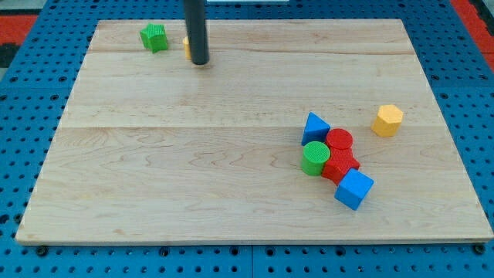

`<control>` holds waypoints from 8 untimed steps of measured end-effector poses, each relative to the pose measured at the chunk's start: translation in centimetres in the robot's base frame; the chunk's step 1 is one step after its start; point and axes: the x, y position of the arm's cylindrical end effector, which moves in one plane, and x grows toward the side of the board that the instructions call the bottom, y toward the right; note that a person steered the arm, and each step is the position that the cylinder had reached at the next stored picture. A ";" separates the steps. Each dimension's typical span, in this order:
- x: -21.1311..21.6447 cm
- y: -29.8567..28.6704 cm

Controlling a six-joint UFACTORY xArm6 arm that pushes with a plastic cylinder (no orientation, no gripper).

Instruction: Move the yellow heart parallel to the right of the green star

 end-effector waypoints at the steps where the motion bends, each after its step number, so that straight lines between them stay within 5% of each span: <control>1: -1.0 -3.2; 3: -2.1 5.3; 5: -1.6 6.5; 8: 8.8 38.5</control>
